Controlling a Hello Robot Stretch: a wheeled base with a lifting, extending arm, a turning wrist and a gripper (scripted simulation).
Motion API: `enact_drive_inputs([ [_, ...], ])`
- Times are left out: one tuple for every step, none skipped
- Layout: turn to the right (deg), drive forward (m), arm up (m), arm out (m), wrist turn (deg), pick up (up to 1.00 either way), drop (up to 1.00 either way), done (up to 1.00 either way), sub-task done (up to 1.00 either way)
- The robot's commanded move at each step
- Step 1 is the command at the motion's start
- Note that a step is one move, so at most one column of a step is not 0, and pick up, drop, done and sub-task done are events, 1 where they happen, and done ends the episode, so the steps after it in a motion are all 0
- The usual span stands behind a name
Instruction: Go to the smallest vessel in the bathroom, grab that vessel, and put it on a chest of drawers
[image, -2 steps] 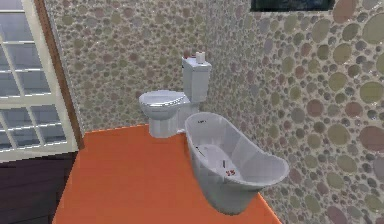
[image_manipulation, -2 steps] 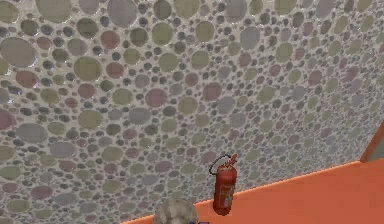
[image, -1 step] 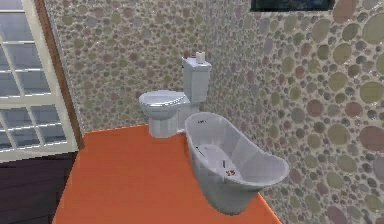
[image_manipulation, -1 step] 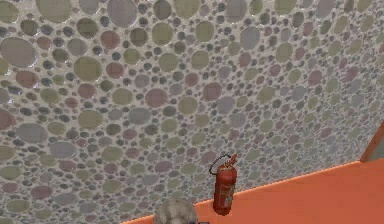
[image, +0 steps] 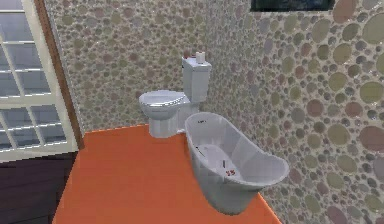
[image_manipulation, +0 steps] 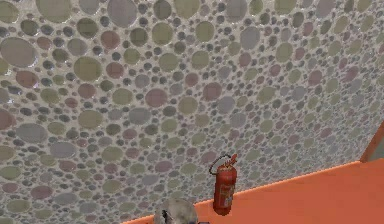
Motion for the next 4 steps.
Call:
enact_drive_inputs([
  [0.0,0.00,0.00,0.00,27.0,0.00,0.00,0.00,0.00],
  [0.0,0.00,-0.30,0.00,0.0,0.00,0.00,0.00,0.00],
  [0.0,0.00,0.00,0.00,0.0,1.00,0.00,0.00,0.00],
  [0.0,0.00,0.10,0.00,0.0,0.00,0.00,0.00,0.00],
])
